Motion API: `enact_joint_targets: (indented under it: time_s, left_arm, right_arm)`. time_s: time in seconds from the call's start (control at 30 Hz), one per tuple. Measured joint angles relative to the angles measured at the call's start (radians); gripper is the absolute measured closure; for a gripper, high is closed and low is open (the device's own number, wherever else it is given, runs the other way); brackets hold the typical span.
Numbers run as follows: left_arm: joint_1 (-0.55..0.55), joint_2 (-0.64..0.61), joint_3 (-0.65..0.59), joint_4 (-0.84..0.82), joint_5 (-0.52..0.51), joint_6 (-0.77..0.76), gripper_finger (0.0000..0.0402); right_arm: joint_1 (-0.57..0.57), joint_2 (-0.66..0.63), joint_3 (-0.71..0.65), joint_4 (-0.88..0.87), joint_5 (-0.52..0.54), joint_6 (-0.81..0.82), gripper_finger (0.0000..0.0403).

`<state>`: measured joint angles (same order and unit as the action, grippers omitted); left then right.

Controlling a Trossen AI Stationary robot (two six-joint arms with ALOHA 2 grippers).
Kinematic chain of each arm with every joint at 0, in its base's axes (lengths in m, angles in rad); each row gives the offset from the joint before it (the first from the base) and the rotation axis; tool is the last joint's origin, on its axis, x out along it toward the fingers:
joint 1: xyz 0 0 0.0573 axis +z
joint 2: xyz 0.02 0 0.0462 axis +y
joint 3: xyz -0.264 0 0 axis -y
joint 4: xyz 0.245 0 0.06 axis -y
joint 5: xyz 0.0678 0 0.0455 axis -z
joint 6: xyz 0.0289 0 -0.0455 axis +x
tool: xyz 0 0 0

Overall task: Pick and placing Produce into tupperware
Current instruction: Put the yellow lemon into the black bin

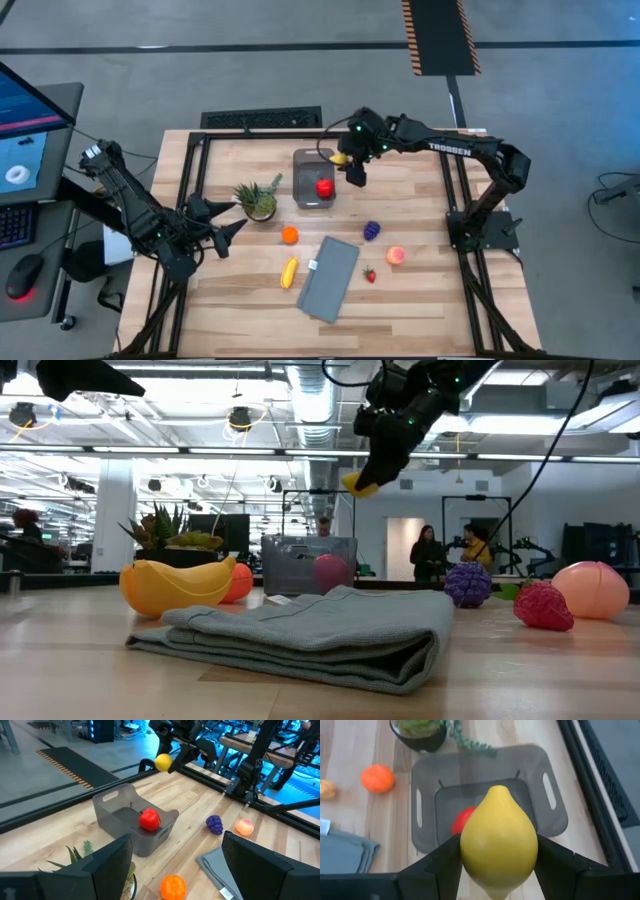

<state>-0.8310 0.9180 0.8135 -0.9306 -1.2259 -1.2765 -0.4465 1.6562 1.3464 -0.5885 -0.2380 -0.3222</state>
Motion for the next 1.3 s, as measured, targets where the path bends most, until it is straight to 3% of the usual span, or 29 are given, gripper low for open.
enact_joint_targets:
  time_s: [0.5, 0.73, 0.93, 1.3]
  left_arm:
    - [0.000, 0.000, 0.000, -0.001, -0.011, 0.000, 0.0107]
    - [0.000, 0.000, 0.000, -0.002, -0.012, 0.000, 0.0107]
    - [0.000, 0.001, 0.000, 0.003, -0.019, -0.001, 0.0107]
    - [0.000, 0.000, 0.000, 0.004, -0.042, 0.000, 0.0107]
  right_arm:
    - [-0.007, 0.008, 0.003, 0.123, 0.000, 0.034, 0.0166]
    - [0.003, 0.099, 0.026, 0.142, -0.018, 0.060, 0.0166]
    - [0.000, 0.203, 0.122, 0.158, -0.046, 0.061, 0.0166]
    - [-0.007, 0.375, 0.258, 0.062, -0.102, 0.069, 0.0166]
